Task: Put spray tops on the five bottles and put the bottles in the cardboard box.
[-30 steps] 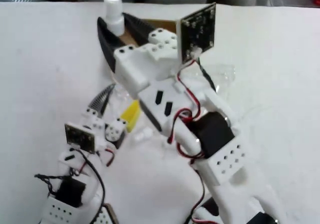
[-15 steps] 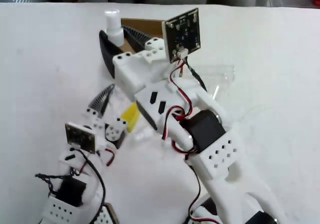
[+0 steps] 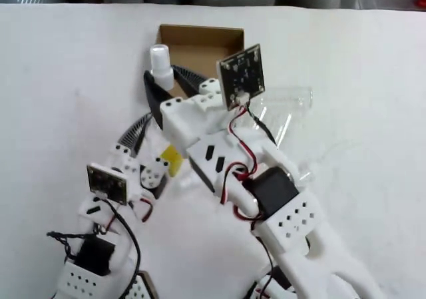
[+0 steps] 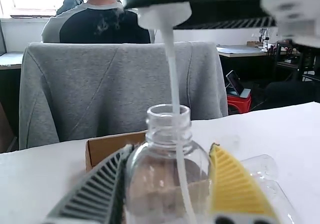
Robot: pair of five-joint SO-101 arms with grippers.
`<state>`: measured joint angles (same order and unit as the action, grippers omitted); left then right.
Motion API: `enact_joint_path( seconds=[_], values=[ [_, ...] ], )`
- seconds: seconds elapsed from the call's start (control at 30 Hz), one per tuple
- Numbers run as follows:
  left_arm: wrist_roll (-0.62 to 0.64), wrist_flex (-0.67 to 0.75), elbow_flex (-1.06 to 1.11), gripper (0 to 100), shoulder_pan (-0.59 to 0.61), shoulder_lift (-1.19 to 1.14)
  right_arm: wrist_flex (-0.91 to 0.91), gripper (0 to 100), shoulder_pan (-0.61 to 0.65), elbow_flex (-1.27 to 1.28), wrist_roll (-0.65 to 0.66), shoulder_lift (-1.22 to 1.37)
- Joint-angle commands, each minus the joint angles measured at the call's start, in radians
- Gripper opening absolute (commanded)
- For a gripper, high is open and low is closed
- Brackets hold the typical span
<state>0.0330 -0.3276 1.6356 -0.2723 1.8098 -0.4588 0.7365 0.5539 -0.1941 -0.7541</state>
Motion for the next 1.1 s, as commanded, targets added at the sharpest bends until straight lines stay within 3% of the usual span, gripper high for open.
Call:
enact_joint_path(
  seconds=[0.0,0.37,1.07],
  values=[
    [-0.006,0.026,-0.009,9,-0.004,0.022,0.136,1.5,0.005,0.086,-0.008,-0.061],
    [-0.006,0.026,-0.009,9,-0.004,0.022,0.225,1.5,0.007,0.27,-0.006,-0.174],
    [-0.006,0.025,-0.008,9,-0.004,0.022,0.225,1.5,0.007,0.334,-0.006,-0.186]
  ],
)
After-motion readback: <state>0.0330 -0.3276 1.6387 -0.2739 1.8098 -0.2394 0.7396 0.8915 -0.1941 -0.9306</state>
